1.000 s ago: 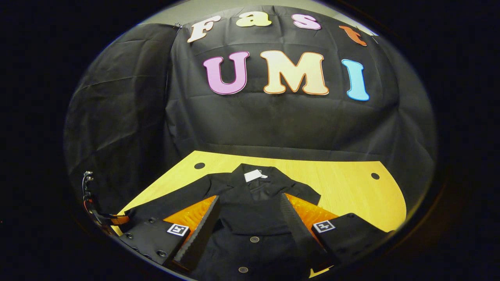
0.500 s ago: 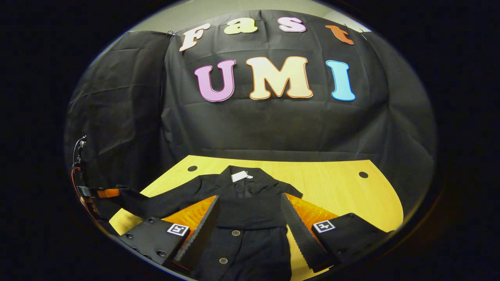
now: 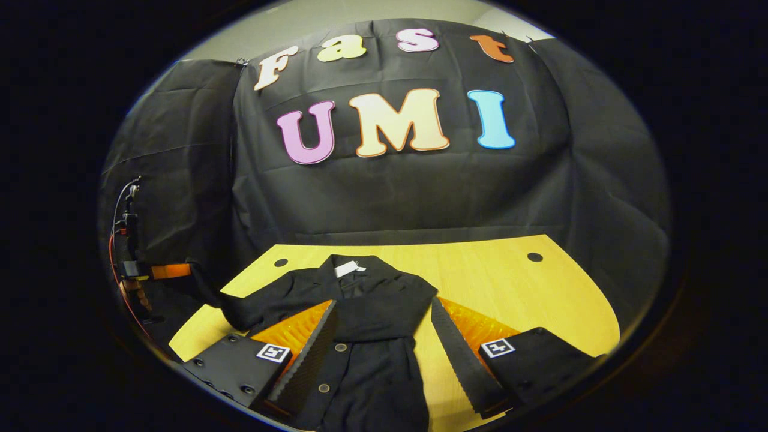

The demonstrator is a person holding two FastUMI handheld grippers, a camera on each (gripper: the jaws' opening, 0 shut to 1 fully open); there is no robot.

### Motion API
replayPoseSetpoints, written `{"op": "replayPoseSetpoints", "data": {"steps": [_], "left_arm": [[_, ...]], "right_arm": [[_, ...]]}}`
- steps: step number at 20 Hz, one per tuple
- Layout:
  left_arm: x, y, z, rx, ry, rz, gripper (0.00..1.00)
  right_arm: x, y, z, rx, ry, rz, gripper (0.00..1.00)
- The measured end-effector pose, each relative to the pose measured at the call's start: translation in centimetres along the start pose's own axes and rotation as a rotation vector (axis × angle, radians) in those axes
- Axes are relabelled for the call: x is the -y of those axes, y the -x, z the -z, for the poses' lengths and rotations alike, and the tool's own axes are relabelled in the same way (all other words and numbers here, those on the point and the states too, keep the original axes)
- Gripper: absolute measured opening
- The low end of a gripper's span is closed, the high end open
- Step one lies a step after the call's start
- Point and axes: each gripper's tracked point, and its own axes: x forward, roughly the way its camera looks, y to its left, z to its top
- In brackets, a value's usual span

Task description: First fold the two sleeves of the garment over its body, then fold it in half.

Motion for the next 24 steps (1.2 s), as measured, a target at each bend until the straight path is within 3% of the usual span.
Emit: {"op": "replayPoseSetpoints", "data": {"steps": [11, 17, 24], "left_arm": [[14.8, -4.0, -2.1, 0.001, -0.113, 0.242, 0.00], [23.1, -5.8, -0.6, -0.026, -0.169, 0.359, 0.00], [29.4, -8.1, 2.4, -0.092, -0.229, 0.419, 0.00]], "right_arm": [[8.2, 4.5, 2.0, 0.004, -0.103, 0.133, 0.98], [11.6, 6.4, 3.1, -0.003, -0.147, 0.190, 0.98], [14.3, 8.1, 3.9, -0.019, -0.177, 0.244, 0.98]]}}
